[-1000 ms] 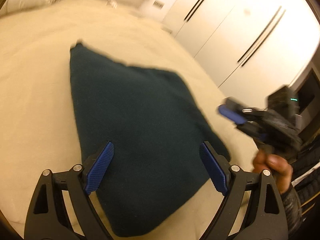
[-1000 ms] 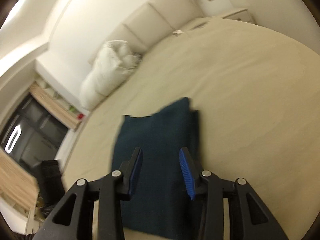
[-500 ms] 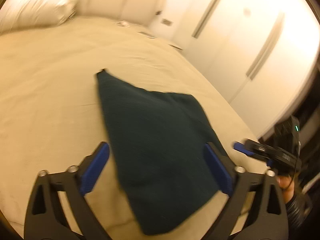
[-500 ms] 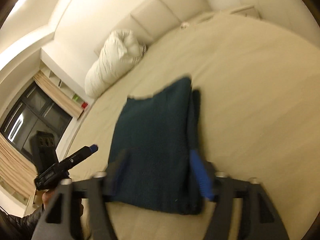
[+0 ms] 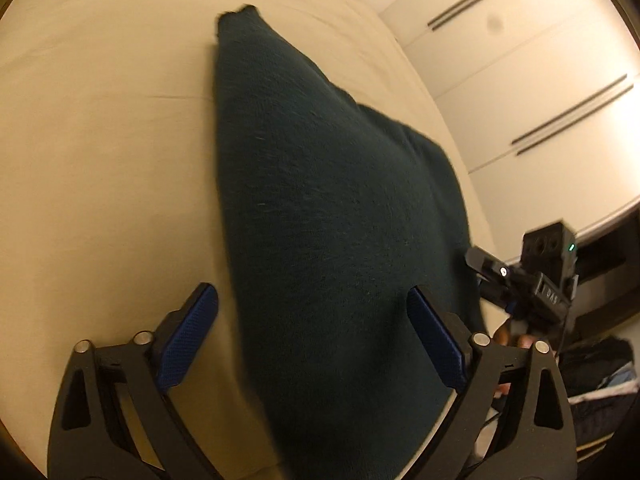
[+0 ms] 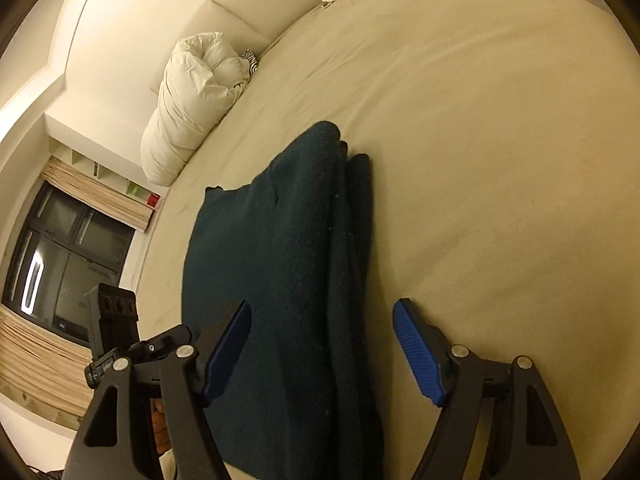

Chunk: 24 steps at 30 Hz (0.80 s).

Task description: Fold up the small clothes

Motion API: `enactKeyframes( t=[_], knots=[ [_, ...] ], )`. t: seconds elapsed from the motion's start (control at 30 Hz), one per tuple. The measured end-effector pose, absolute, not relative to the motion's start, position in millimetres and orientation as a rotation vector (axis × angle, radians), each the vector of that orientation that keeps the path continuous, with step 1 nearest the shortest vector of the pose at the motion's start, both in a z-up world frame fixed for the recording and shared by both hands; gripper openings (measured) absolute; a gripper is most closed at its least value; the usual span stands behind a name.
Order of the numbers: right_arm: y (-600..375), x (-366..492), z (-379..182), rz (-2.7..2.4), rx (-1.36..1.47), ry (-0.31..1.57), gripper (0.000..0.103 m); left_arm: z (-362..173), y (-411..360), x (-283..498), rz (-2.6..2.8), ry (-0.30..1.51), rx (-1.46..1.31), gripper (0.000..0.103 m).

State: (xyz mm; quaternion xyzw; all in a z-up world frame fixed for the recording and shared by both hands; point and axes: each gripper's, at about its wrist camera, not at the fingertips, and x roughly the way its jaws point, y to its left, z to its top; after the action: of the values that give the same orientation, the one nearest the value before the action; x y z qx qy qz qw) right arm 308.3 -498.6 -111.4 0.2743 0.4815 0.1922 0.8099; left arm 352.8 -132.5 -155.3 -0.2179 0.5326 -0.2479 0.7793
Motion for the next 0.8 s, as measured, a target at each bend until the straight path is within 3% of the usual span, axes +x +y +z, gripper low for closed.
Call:
enactKeyframes(
  t=[0.1, 0.17, 0.23, 0.4, 0.8],
  knots=[
    [-489.8, 315.8, -114.0, 0.42, 0.56, 1.08, 0.036, -156.0, -140.5, 357.0, -0.517, 1.173, -0.455, 0.07],
    [-483.3, 314.7, -111.6, 0.4, 0.512, 1.083, 0.034, -153.2, -141.3, 356.4, -0.511, 1.176, -0.442, 0.064],
    [-477.3, 312.1, -105.8, 0.382, 0.476, 1.073, 0.027, -144.6, -135.0, 350.7, -0.516, 1.169, -0.448, 0.051],
    [-446.0, 301.4, -71.7, 0.352, 0.357, 1.01, 0.024, -130.6, -133.6, 350.3, -0.528, 1.139, -0.456, 0.037],
    [-347.5, 229.2, 34.3, 0.501, 0.245, 0.845, 0.024, -24.2, -48.2, 267.8, -0.503, 0.927, -0.39, 0.036]
  ],
)
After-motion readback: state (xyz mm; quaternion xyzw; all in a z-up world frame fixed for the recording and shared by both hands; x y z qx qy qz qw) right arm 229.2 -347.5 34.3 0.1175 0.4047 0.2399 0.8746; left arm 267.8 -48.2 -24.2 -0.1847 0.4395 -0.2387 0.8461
